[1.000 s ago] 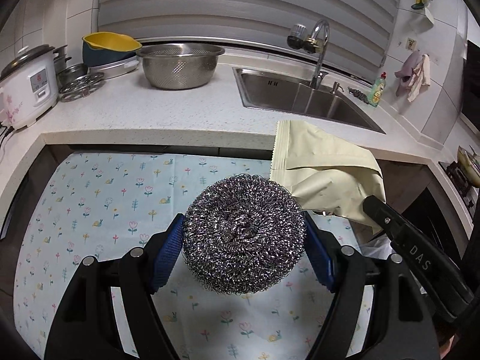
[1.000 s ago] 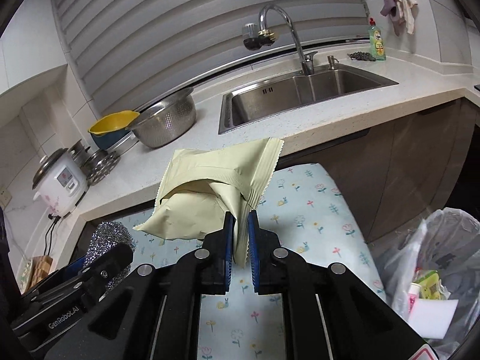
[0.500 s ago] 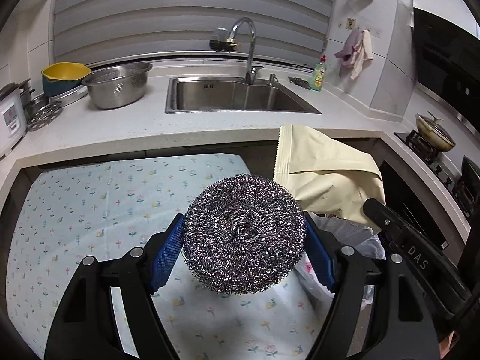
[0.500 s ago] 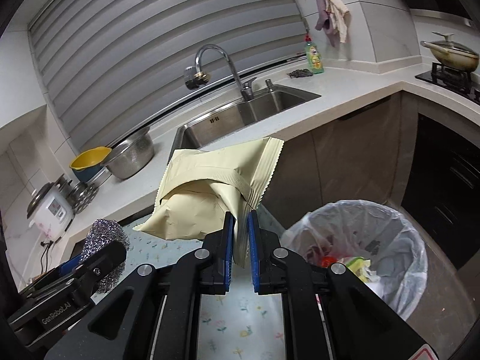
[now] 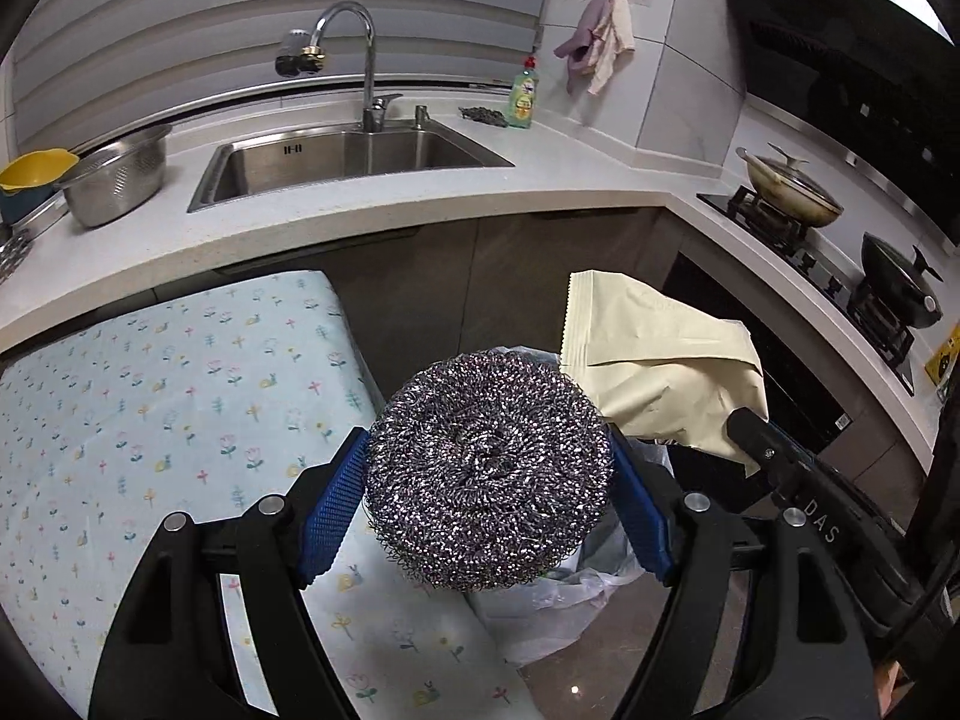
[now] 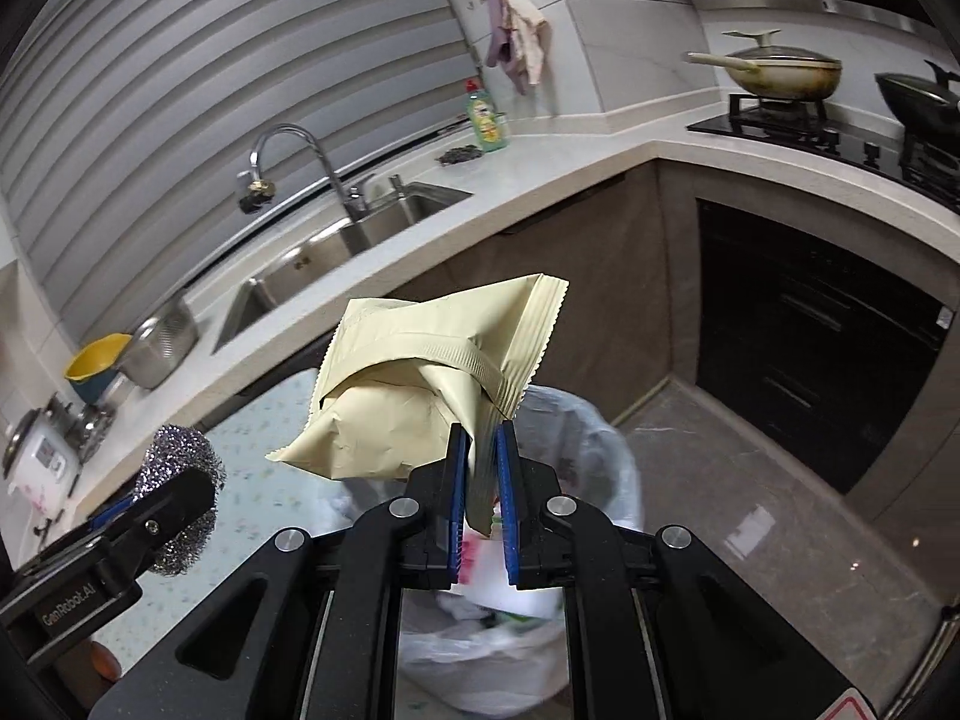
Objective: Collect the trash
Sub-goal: 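Carry the steel wool and beige packet over the trash bin, then open both tools to drop the scrubber and packet into the bin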
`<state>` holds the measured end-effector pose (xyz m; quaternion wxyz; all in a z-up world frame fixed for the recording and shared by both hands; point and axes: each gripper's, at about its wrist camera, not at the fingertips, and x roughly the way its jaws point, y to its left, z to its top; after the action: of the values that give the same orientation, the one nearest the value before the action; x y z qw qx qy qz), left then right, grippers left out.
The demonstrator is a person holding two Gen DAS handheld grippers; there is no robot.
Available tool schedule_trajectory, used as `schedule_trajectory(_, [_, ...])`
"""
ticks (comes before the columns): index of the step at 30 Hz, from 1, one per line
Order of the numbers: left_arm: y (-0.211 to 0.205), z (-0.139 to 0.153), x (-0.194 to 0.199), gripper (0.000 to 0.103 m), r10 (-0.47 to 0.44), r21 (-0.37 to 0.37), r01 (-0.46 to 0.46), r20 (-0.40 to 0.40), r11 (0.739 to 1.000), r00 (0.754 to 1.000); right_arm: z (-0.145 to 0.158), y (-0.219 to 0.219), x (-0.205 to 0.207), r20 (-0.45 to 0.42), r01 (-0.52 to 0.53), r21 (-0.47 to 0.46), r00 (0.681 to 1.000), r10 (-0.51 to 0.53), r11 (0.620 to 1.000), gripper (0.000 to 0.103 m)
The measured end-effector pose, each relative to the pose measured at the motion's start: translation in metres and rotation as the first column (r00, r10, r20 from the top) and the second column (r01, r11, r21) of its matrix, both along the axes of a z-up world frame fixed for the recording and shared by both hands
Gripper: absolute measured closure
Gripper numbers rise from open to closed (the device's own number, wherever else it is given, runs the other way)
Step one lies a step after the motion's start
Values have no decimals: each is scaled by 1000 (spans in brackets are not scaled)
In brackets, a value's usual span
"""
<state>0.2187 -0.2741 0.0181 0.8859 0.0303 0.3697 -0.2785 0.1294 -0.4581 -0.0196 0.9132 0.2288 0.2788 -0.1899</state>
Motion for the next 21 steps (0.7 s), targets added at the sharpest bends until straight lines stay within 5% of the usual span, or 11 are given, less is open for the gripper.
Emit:
schedule_trajectory(12, [-37, -43, 13, 28, -54, 34, 57, -83, 998, 995, -38, -19, 3, -82, 24, 3, 996, -23, 1000, 90])
schedule_trajectory(16, [-37, -44, 16, 15, -39, 51, 42, -56, 998, 998, -45, -12, 14, -94, -7, 12, 996, 8, 1000, 80])
schedule_trajectory(21, [-32, -41, 20, 13, -21, 60, 23, -38, 998, 999, -46, 0, 23, -87, -33, 16, 996, 34, 999, 67])
